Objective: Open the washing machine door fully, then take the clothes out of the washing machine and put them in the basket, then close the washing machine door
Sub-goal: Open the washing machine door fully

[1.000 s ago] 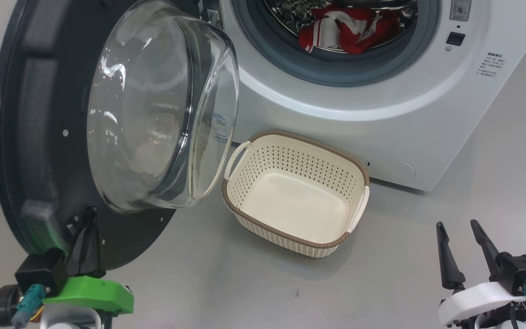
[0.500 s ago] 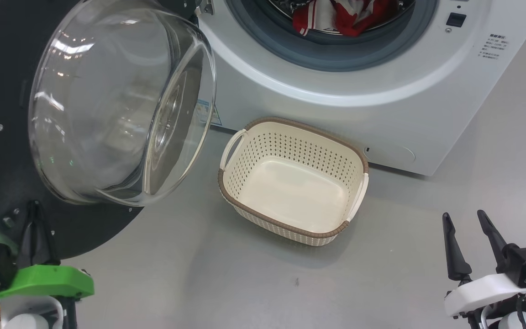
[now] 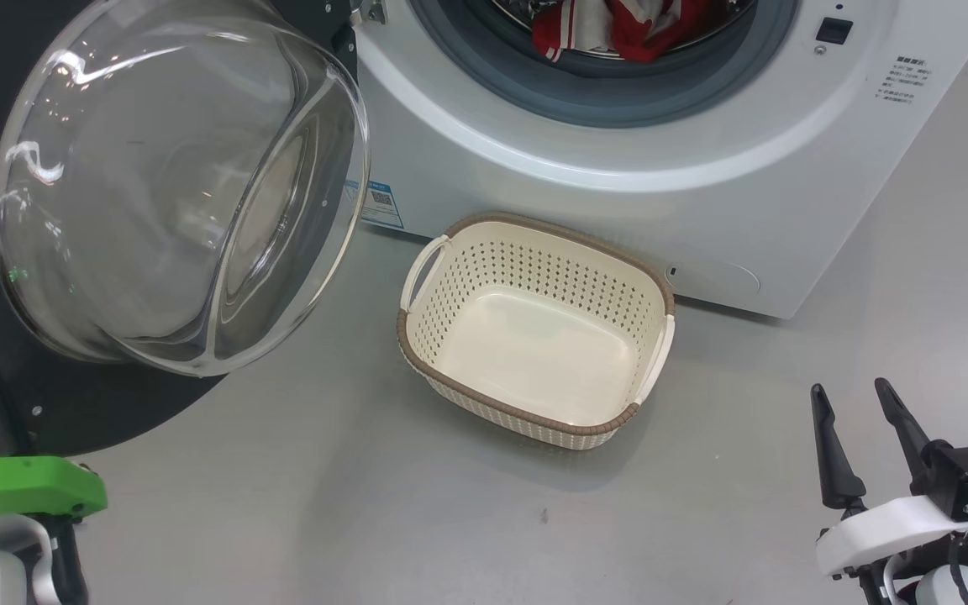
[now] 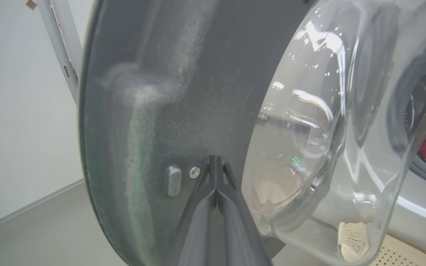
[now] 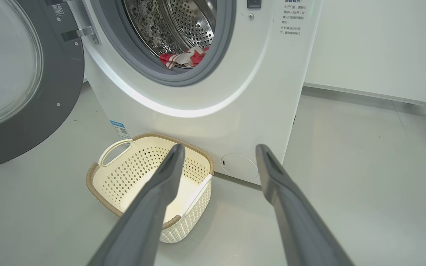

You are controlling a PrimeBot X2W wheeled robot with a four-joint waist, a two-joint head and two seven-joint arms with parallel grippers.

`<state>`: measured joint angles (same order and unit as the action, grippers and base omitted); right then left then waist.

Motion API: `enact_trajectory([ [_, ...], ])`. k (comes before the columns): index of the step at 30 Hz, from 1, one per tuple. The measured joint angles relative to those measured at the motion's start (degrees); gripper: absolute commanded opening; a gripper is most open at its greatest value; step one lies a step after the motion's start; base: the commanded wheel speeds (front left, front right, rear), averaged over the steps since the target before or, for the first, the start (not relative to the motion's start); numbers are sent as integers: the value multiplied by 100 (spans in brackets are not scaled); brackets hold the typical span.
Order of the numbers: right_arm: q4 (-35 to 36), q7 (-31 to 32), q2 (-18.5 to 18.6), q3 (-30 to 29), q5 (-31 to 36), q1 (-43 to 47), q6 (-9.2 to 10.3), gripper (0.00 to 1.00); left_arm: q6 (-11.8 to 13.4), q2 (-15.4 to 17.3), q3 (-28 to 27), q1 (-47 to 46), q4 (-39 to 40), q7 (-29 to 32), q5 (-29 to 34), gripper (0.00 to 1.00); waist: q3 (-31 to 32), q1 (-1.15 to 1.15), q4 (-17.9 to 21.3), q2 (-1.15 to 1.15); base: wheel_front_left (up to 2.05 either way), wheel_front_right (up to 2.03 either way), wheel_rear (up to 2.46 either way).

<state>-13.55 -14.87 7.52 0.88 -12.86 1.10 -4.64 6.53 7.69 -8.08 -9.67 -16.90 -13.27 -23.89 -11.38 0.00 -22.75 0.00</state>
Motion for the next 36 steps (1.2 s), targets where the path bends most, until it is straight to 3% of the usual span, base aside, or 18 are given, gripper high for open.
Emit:
enact_trajectory([
  [17,-110,0,-33,22,34,-71,-34,100,0,69,-147,-233,-494,-93,-24,0,70,0,98,0,0,0,0],
  [36,-224,0,-209,58,34,-110,-80,100,-109,-277,249,299,-94,-118,318,0,405,0,317,0,0,0,0],
])
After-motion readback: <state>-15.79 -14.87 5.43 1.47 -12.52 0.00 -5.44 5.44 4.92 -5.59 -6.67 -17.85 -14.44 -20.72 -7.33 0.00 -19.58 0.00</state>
